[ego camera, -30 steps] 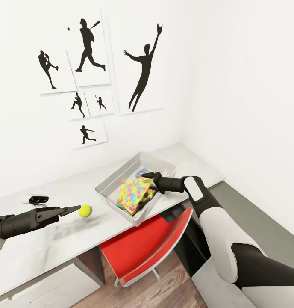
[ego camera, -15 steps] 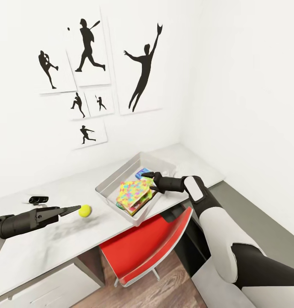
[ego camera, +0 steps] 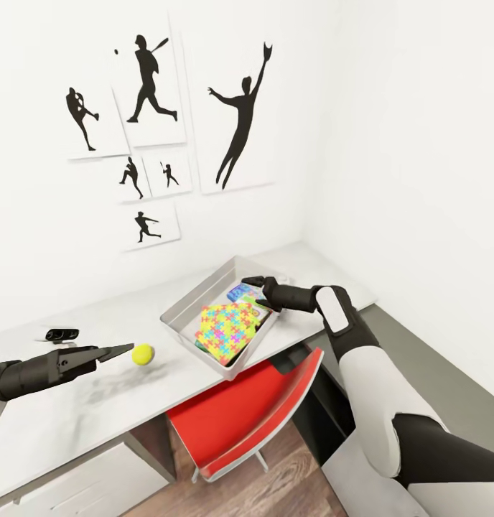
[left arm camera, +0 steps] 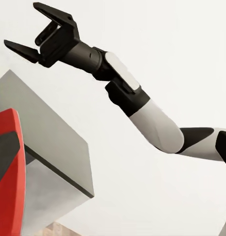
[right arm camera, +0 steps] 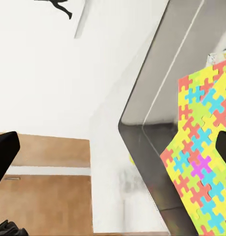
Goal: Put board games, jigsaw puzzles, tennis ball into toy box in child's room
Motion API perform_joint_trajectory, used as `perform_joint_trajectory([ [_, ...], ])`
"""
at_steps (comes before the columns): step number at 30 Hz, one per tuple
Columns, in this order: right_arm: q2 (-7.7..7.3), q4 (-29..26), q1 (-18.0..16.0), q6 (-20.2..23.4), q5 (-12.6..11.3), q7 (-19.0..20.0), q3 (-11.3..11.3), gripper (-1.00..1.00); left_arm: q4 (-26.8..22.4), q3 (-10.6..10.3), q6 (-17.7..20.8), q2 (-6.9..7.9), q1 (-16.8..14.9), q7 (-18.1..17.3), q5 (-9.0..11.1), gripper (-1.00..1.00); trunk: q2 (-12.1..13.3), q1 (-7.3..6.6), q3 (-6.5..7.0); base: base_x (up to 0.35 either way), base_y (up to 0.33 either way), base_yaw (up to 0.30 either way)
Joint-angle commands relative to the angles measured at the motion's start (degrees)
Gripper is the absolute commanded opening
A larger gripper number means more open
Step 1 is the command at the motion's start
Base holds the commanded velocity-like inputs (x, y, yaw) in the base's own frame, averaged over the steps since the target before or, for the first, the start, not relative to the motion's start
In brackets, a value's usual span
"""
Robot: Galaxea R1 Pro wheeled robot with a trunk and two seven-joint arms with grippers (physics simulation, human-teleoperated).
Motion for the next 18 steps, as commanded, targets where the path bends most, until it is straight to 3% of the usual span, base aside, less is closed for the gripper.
perform_joint_trajectory([
  [1,0.12,-0.4,0.0,0.3,0.6,0.5,-0.3,1.00,0.0,0.0,0.6,0.04,0.0,-0.2,0.0,1.00,-0.1,0.03,-0.03,-0.075,0.007,-0.016],
  [12,0.94,-1.8,0.1,0.1,0.7,0.5,0.3,1.00,0.0,0.1,0.6,0.17,-0.1,-0.2,0.0,1.00,-0.1,0.03,0.94,-0.190,0.055,0.112],
  [18,1.08,-1.8,0.1,-0.3,1.1,0.4,0.5,1.00,0.0,0.1,0.6,0.19,-0.1,-0.2,0.0,1.00,-0.1,0.03,1.45,-0.150,0.193,0.185],
])
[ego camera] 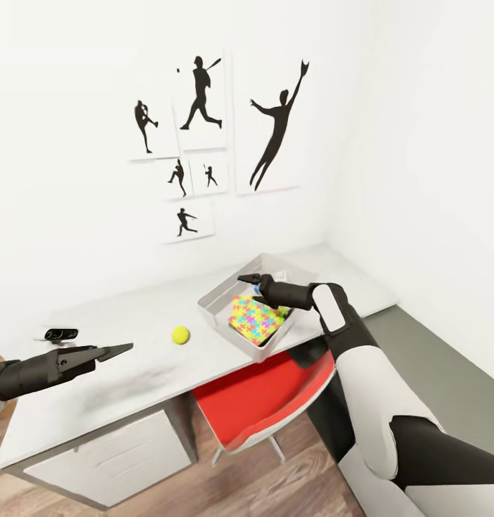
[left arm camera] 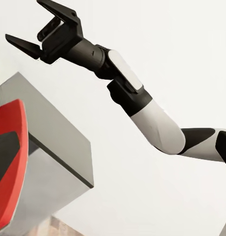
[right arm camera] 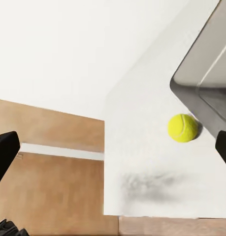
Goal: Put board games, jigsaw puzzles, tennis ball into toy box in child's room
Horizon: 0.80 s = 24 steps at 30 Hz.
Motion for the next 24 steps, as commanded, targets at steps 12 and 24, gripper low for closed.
perform_joint_trajectory([
  [12,0.39,0.0,-0.2,0.1,1.0,-1.5,2.6,1.00,0.0,0.0,0.6,0.03,0.0,-0.2,0.0,1.00,-0.1,0.03,0.84,-0.048,0.266,0.190],
  [24,0.39,-0.1,-0.7,0.1,1.0,-16.4,3.6,1.00,0.0,1.3,0.7,0.07,0.0,-0.2,0.0,1.00,-0.1,0.03,1.79,-0.123,0.275,0.191],
])
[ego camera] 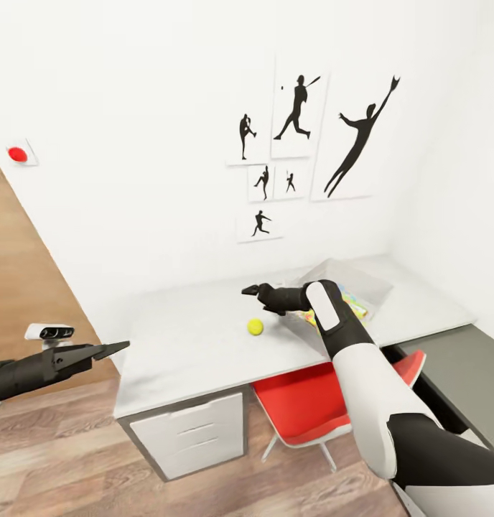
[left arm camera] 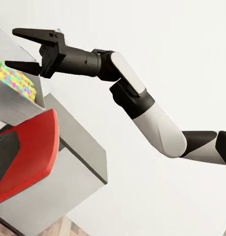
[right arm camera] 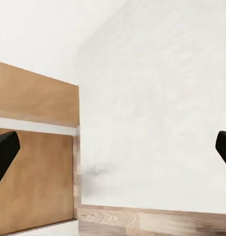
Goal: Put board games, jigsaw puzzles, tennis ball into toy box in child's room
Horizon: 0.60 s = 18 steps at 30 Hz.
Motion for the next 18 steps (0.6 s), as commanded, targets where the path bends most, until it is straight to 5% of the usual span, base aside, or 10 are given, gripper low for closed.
perform_joint_trajectory([
  [1,0.08,0.0,-0.1,0.3,0.4,-1.6,-0.3,1.00,0.1,0.0,0.6,0.08,0.0,-0.2,0.0,1.00,-0.1,0.03,-0.05,-0.132,0.273,0.191],
  [18,0.08,-0.1,-0.1,0.2,0.7,-13.7,-0.2,1.00,2.2,0.2,0.5,1.32,-0.1,-0.2,0.0,1.00,-0.1,0.03,0.94,-0.041,0.294,0.151],
])
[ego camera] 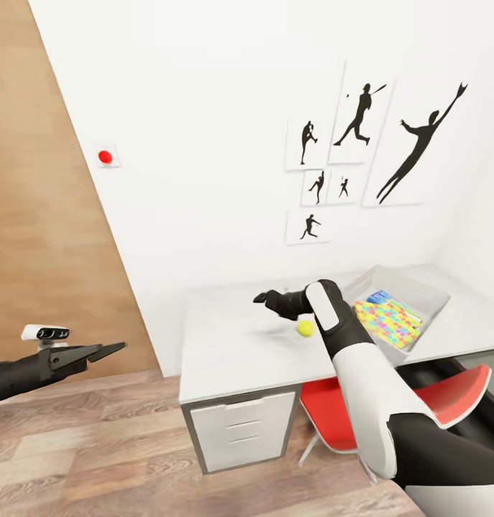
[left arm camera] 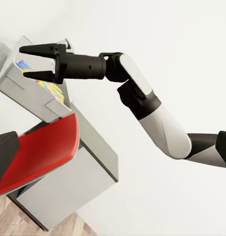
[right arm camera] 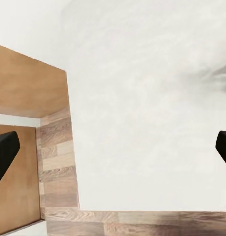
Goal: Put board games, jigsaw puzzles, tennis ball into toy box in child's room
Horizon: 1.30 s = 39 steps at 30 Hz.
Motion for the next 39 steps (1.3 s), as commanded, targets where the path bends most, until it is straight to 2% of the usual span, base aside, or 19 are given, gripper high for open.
perform_joint_trajectory([
  [1,0.08,0.0,-0.1,0.2,-0.6,-1.6,-0.2,1.00,0.0,0.0,0.6,0.04,0.0,-0.2,0.0,1.00,-0.1,0.04,-0.12,-0.002,0.320,0.018],
  [8,0.08,0.0,-0.1,-1.3,-0.6,-4.4,-0.2,1.00,0.1,-0.1,0.6,0.07,-0.1,-0.2,0.0,1.00,-0.1,0.04,-0.10,-0.001,0.327,-0.126],
  [22,0.08,0.0,-0.1,-2.3,-0.4,-5.1,-0.2,1.00,0.1,-0.1,0.5,0.07,-0.1,-0.2,0.0,1.00,-0.1,0.04,-0.03,0.008,0.314,-0.269],
  [32,0.08,0.0,-0.1,-3.9,-0.2,-5.2,-0.2,1.00,0.1,0.0,0.4,0.07,-0.1,-0.2,0.0,1.00,-0.1,0.04,0.16,0.158,0.097,-0.272],
  [39,0.08,0.0,-0.1,-4.4,0.7,-5.2,-0.1,1.00,0.2,0.0,0.3,0.07,0.0,-0.2,0.0,1.00,-0.1,0.04,0.20,0.201,0.009,-0.092],
])
